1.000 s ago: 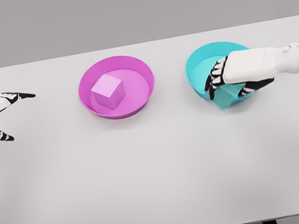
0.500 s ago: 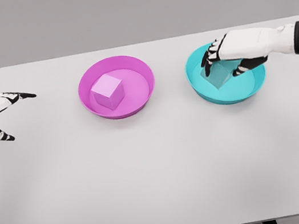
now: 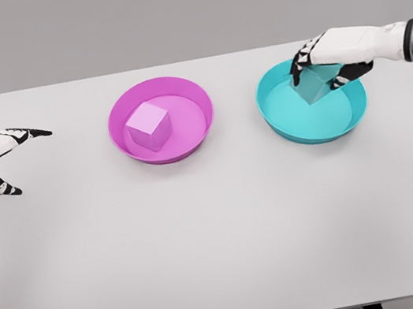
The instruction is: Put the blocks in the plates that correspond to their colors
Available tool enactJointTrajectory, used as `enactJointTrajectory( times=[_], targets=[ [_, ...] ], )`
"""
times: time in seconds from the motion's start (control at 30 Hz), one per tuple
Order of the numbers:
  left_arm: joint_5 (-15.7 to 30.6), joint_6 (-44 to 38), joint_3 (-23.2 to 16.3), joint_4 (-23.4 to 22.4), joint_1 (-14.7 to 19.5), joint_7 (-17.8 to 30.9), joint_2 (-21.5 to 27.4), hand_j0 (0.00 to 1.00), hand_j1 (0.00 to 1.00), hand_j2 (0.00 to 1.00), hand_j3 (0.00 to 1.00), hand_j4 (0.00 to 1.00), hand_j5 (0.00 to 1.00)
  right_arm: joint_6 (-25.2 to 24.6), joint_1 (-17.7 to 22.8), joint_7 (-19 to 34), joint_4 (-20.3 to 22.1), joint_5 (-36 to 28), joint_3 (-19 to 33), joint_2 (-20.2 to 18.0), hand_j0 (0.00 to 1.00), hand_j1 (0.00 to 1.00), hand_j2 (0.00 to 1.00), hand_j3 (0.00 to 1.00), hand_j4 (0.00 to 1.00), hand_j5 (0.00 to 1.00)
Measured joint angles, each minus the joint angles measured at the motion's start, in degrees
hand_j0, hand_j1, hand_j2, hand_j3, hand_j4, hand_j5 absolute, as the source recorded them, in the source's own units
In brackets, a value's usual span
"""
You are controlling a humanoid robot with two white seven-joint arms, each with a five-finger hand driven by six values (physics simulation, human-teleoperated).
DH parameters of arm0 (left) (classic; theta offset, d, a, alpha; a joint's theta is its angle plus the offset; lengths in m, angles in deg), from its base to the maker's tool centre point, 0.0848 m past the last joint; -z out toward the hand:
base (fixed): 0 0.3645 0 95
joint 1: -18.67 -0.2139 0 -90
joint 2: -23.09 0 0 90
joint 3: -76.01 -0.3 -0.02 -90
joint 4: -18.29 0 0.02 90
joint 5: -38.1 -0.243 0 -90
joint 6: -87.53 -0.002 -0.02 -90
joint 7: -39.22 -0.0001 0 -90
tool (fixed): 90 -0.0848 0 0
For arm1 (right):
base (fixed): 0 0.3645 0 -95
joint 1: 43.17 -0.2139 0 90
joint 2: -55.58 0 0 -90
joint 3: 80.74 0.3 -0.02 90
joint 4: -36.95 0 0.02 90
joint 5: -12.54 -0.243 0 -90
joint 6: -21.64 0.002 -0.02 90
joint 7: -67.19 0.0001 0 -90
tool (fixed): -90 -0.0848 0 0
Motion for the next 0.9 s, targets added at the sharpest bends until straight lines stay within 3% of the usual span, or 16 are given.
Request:
enactJointTrajectory(
  times=[0.07, 0.13, 0.2, 0.5, 0.77, 0.9],
  targets=[
    [0.0, 0.0, 0.0, 0.0, 0.0, 0.0, 0.0, 1.0, 1.0, 1.0, 1.0, 1.0, 1.0, 0.0, 0.1, 0.0, -0.5, 0.1, 0.0, 0.0, 0.62, 0.62, 0.62, 0.62, 0.62, 0.62],
    [-0.1, 0.0, 0.0, 0.0, 0.0, 0.0, -0.1, 1.0, 1.0, 1.0, 1.0, 1.0, 1.0, 0.0, 0.1, 0.0, -0.7, 0.2, 0.0, 0.0, 0.69, 0.69, 0.69, 0.69, 0.69, 0.69],
    [-0.1, 0.0, 0.0, 0.0, 0.0, 0.0, -0.1, 1.0, 1.0, 1.0, 1.0, 1.0, 1.0, 0.0, 0.1, 0.0, -0.8, 0.3, 0.0, 0.0, 1.0, 1.0, 1.0, 1.0, 1.0, 1.0],
    [-0.1, 0.0, -0.2, 0.0, 0.1, 0.0, 0.0, 1.0, 1.0, 1.0, 1.0, 1.0, 1.0, 0.0, 0.4, -0.3, -0.2, 0.1, 0.4, -1.4, 1.0, 1.0, 1.0, 1.0, 1.0, 1.0],
    [-0.1, 0.0, -0.1, -0.2, 0.1, 0.0, 0.0, 1.0, 1.0, 1.0, 1.0, 1.0, 1.0, 0.0, 5.4, -3.1, 14.1, -0.2, 2.4, -12.5, 1.0, 1.0, 1.0, 1.0, 1.0, 1.0],
    [-0.1, 0.0, -0.1, -0.2, 0.1, 0.0, 0.0, 1.0, 1.0, 1.0, 1.0, 1.0, 1.0, 0.0, 7.9, -3.9, 17.5, -0.2, 2.6, -15.9, 1.0, 1.0, 1.0, 1.0, 1.0, 1.0]
  ],
)
